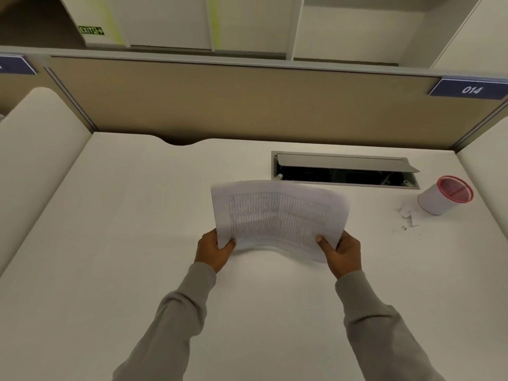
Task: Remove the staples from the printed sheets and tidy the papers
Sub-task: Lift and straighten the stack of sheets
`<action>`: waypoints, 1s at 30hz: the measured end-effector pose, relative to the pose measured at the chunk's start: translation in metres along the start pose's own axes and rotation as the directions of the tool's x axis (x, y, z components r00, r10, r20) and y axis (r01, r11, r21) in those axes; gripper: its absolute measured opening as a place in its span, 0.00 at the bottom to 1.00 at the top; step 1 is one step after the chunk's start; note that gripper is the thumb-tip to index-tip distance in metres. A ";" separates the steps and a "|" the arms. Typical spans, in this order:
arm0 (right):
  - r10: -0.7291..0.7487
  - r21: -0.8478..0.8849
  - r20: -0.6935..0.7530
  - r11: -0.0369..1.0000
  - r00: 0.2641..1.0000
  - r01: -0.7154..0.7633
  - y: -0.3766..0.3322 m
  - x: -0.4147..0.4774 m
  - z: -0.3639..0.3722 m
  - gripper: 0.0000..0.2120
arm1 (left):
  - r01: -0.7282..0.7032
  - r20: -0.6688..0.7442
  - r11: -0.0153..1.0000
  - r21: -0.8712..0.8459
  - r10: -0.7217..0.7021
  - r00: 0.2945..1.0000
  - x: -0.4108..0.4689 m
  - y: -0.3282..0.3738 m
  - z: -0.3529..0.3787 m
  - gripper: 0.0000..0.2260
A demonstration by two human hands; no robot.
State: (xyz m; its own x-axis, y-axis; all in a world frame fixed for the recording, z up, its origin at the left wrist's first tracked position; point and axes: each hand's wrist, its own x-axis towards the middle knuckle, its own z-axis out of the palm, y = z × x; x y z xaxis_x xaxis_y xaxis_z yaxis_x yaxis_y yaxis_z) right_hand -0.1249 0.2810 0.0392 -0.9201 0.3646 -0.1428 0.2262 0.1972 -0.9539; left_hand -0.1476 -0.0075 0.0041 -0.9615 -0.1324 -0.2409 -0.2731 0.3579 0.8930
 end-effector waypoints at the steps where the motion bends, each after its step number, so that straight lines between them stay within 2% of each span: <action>1: -0.008 0.008 -0.005 1.000 1.000 0.008 -0.003 -0.001 -0.003 0.10 | -0.037 0.005 0.999 -0.022 0.037 0.999 -0.001 0.005 -0.005 0.12; 3: 0.010 0.069 -0.016 0.998 1.000 -0.009 -0.010 -0.002 -0.008 0.10 | -0.096 -0.008 0.990 -0.104 0.096 0.995 -0.002 0.017 -0.016 0.15; 6: 0.087 0.272 -0.002 0.959 0.996 -0.083 -0.022 -0.009 -0.013 0.13 | -0.152 -0.114 0.944 -0.293 0.123 0.986 -0.005 0.041 -0.031 0.19; 8: 0.156 0.436 0.055 0.885 0.986 -0.164 -0.031 -0.018 -0.010 0.17 | -0.165 -0.178 0.848 -0.503 0.085 0.980 -0.009 0.061 -0.037 0.22; 11: 0.255 0.601 0.162 0.741 0.953 -0.300 -0.045 -0.037 -0.002 0.19 | -0.174 -0.190 0.617 -0.768 0.040 0.981 -0.019 0.092 -0.035 0.23; 13: 0.294 0.667 0.234 0.645 0.927 -0.373 -0.049 -0.052 0.006 0.20 | -0.198 -0.191 0.531 -0.824 0.068 0.979 -0.024 0.107 -0.031 0.21; 16: 0.322 0.712 0.306 0.547 0.896 -0.440 -0.046 -0.070 0.017 0.22 | -0.270 -0.226 0.458 -0.847 0.150 0.962 -0.028 0.129 -0.028 0.18; 22: 0.368 0.728 0.370 0.456 0.853 -0.512 -0.038 -0.098 0.033 0.22 | -0.324 -0.234 0.517 -0.792 0.234 0.944 -0.030 0.146 -0.026 0.11; 26: 0.453 0.704 0.424 0.380 0.784 -0.600 -0.033 -0.103 0.034 0.23 | -0.319 -0.207 0.550 -0.772 0.257 0.944 -0.032 0.148 -0.023 0.09; 27: 0.491 0.676 0.420 0.391 0.763 -0.624 -0.033 -0.103 0.033 0.21 | -0.320 -0.203 0.553 -0.769 0.264 0.943 -0.033 0.150 -0.023 0.09; 29: 0.596 0.576 0.325 0.491 0.734 -0.654 -0.037 -0.102 0.030 0.20 | -0.327 -0.194 0.546 -0.771 0.287 0.938 -0.035 0.154 -0.025 0.09; 30: 0.627 0.514 0.248 0.561 0.738 -0.649 -0.037 -0.098 0.028 0.27 | -0.331 -0.188 0.544 -0.771 0.302 0.935 -0.036 0.155 -0.026 0.08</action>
State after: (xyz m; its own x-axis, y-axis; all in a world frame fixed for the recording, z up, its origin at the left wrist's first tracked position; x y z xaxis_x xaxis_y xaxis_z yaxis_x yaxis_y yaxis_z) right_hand -0.0521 0.2124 0.0814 -0.6165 0.1676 -0.7694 0.5599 -0.5938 -0.5779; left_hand -0.1549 0.0287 0.1614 -0.9749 -0.1899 0.1160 0.1945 -0.4741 0.8587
